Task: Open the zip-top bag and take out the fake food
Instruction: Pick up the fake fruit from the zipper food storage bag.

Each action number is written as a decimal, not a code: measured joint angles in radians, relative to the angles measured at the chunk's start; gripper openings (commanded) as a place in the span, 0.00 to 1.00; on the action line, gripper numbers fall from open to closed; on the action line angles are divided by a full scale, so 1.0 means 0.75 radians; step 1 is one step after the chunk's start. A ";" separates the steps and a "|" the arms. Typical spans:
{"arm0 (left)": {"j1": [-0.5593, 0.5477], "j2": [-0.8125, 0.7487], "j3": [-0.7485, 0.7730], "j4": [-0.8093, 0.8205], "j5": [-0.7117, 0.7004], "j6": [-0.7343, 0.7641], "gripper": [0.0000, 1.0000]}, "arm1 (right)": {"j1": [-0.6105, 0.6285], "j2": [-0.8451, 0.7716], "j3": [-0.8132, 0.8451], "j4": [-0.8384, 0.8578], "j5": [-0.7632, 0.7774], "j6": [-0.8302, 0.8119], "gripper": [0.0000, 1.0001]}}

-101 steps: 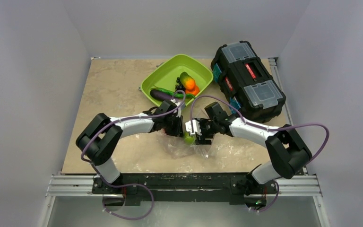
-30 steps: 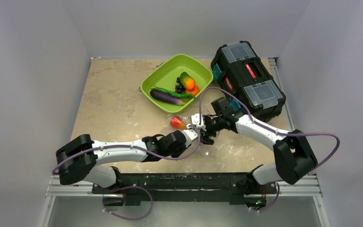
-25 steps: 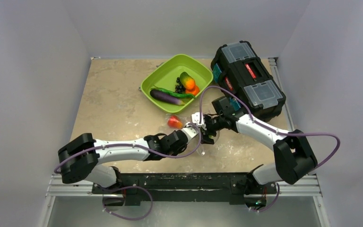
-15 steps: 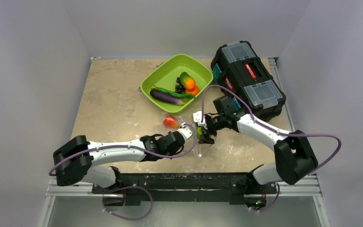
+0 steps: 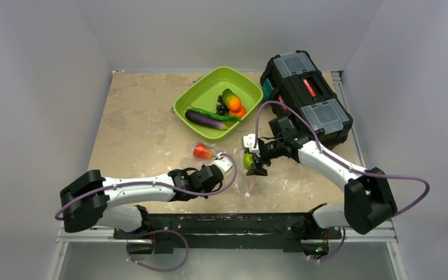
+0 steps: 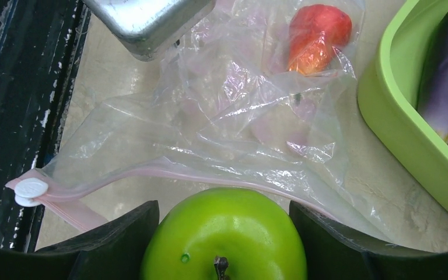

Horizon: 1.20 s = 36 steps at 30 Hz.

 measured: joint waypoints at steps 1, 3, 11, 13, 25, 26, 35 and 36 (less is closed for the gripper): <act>0.001 -0.001 0.000 -0.006 -0.001 -0.002 0.00 | -0.002 -0.002 0.003 -0.005 -0.003 0.000 0.06; 0.001 -0.004 0.000 -0.012 -0.004 -0.008 0.00 | -0.008 -0.003 0.011 -0.018 -0.011 -0.001 0.06; 0.002 -0.083 -0.038 -0.019 -0.006 -0.041 0.00 | -0.056 -0.017 0.040 -0.084 -0.015 -0.013 0.06; 0.003 -0.109 -0.052 -0.018 -0.005 -0.048 0.00 | -0.074 -0.028 0.051 -0.111 -0.016 -0.029 0.06; 0.021 -0.219 -0.133 0.023 0.054 -0.086 0.00 | -0.172 -0.072 0.162 -0.268 -0.045 -0.101 0.05; 0.022 -0.233 -0.145 0.036 0.063 -0.093 0.00 | -0.175 -0.076 0.174 -0.277 -0.044 -0.101 0.05; 0.030 -0.293 -0.195 0.087 0.135 -0.128 0.04 | -0.177 -0.044 0.397 -0.410 0.018 -0.100 0.03; 0.030 -0.297 -0.195 0.091 0.138 -0.131 0.08 | -0.177 -0.031 0.434 -0.426 0.025 -0.099 0.03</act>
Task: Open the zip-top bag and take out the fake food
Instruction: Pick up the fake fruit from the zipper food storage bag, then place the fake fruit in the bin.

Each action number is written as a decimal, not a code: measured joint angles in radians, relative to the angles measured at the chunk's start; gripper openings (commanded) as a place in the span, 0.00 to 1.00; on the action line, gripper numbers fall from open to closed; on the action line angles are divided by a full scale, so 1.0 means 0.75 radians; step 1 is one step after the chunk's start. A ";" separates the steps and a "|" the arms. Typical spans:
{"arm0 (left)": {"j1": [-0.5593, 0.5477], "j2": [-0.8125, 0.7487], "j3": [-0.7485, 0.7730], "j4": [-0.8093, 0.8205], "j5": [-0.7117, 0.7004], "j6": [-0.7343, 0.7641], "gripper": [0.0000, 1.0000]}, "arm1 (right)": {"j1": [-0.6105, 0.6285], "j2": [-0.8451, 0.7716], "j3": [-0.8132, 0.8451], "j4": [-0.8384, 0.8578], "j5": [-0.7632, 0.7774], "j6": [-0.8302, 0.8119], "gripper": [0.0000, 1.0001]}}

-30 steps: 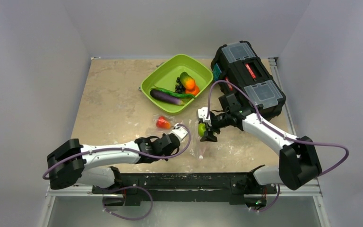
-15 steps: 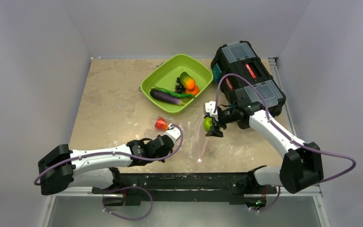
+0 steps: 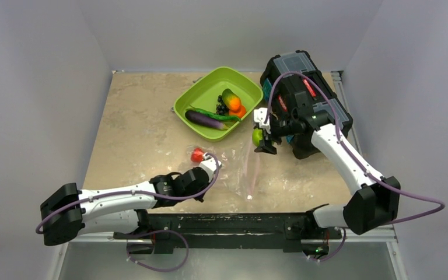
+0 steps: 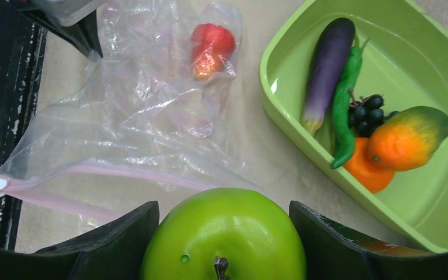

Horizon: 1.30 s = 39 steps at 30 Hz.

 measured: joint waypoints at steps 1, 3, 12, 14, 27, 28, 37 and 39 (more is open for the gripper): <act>0.000 -0.004 0.000 0.003 0.003 -0.006 0.12 | 0.000 0.015 0.039 -0.014 0.006 0.001 0.03; 0.000 -0.019 -0.002 0.008 0.009 -0.012 0.20 | 0.000 0.047 0.120 -0.040 0.024 0.008 0.03; 0.000 -0.164 -0.043 0.024 0.019 -0.046 0.42 | 0.000 0.188 0.402 -0.066 0.055 0.081 0.03; 0.002 -0.197 -0.053 0.029 0.020 -0.053 0.46 | 0.000 0.222 0.444 -0.067 0.062 0.111 0.02; 0.018 -0.299 -0.069 0.039 0.031 -0.069 0.61 | 0.000 0.385 0.620 0.020 0.072 0.293 0.02; 0.018 -0.308 -0.069 0.039 0.033 -0.069 0.61 | 0.000 0.395 0.632 0.029 0.074 0.306 0.02; 0.027 -0.408 -0.076 0.042 0.040 -0.080 0.71 | 0.016 0.467 0.699 0.129 0.115 0.427 0.02; 0.031 -0.427 -0.087 0.041 0.041 -0.081 0.73 | 0.027 0.490 0.715 0.150 0.131 0.455 0.02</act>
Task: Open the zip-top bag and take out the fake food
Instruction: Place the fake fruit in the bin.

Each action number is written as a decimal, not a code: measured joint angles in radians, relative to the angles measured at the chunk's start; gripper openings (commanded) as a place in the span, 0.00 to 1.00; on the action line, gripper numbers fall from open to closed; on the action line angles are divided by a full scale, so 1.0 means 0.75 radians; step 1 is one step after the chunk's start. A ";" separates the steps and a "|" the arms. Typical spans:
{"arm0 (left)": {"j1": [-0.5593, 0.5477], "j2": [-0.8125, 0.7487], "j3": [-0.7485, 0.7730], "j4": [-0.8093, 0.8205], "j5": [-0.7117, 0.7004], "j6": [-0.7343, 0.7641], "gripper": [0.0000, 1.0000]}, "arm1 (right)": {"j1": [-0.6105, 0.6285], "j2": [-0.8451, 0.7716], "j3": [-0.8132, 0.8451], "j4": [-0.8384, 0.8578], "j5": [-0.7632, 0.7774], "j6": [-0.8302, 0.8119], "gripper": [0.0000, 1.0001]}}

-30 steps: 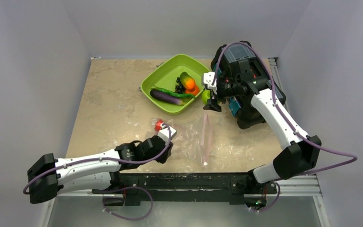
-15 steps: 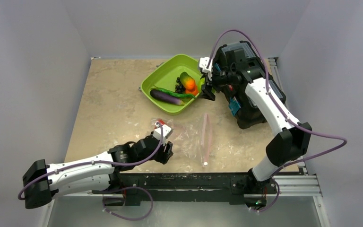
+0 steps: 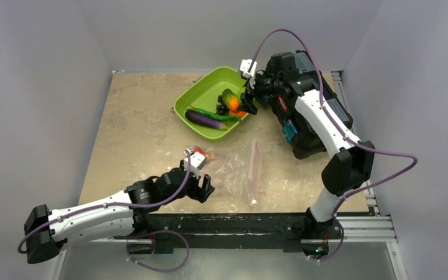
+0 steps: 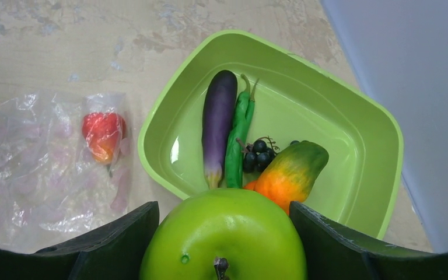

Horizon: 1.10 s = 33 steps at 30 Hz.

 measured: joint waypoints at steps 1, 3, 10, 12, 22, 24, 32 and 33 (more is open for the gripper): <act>0.003 -0.011 -0.006 -0.003 0.003 -0.003 0.74 | 0.008 0.015 0.010 0.011 0.006 0.014 0.02; 0.005 -0.033 -0.016 -0.003 0.003 -0.010 0.75 | 0.023 0.042 0.025 0.035 0.022 0.043 0.02; 0.016 -0.107 -0.024 -0.019 0.003 -0.023 0.79 | 0.083 0.127 0.061 0.091 0.093 0.127 0.01; 0.020 -0.132 -0.030 -0.022 0.001 -0.032 0.80 | 0.103 0.152 0.073 0.101 0.117 0.146 0.01; 0.031 -0.240 -0.067 -0.066 -0.044 -0.048 0.83 | 0.160 0.275 0.144 0.151 0.245 0.231 0.03; 0.032 -0.255 -0.067 -0.080 -0.055 -0.054 0.84 | 0.164 0.300 0.161 0.164 0.267 0.246 0.03; 0.037 -0.320 -0.067 -0.118 -0.104 -0.078 0.89 | 0.187 0.387 0.207 0.216 0.353 0.301 0.04; 0.039 -0.330 -0.067 -0.125 -0.111 -0.079 0.90 | 0.190 0.398 0.217 0.224 0.359 0.310 0.04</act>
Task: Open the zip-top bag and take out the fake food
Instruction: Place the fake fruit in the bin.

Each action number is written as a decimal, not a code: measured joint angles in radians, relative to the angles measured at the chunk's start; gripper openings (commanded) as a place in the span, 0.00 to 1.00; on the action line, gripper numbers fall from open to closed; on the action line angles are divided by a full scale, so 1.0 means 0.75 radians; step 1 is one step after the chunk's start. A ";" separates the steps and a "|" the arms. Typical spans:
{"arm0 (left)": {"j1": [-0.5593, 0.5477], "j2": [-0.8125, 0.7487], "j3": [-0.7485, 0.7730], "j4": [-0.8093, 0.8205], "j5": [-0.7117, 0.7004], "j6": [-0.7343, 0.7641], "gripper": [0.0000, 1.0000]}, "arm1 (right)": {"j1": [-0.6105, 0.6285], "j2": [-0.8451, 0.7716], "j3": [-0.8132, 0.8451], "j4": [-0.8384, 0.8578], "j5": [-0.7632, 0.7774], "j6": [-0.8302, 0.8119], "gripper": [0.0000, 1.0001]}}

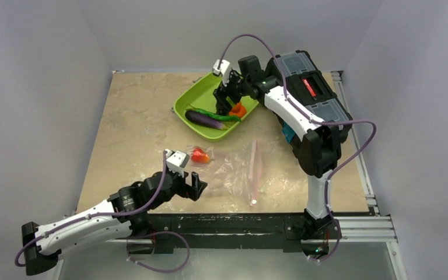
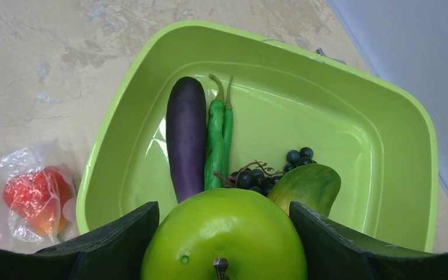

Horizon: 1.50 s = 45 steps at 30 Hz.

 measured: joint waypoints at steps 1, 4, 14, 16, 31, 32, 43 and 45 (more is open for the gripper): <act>0.001 -0.009 0.000 -0.007 -0.009 -0.001 0.91 | 0.005 0.012 0.009 0.007 0.008 0.009 0.04; 0.001 -0.037 -0.004 -0.024 -0.032 -0.004 0.91 | 0.015 0.042 0.031 0.026 0.037 0.041 0.07; 0.009 -0.117 -0.021 -0.089 -0.107 -0.061 0.93 | 0.062 0.188 0.077 0.116 0.163 0.157 0.33; 0.010 -0.124 -0.021 -0.094 -0.117 -0.068 0.94 | 0.073 0.237 0.105 0.124 0.176 0.172 0.42; 0.037 -0.153 -0.022 -0.122 -0.114 -0.113 0.97 | 0.145 0.303 0.132 0.121 0.197 0.146 0.99; 0.040 -0.153 -0.022 -0.121 -0.111 -0.116 0.97 | 0.144 0.283 0.123 0.120 0.197 0.140 0.99; 0.061 -0.161 -0.036 -0.120 -0.042 -0.154 0.98 | 0.144 -0.028 -0.023 0.143 0.183 0.084 0.99; 0.062 -0.170 -0.044 -0.122 -0.030 -0.166 0.98 | 0.143 -0.115 -0.119 0.145 0.156 0.052 0.99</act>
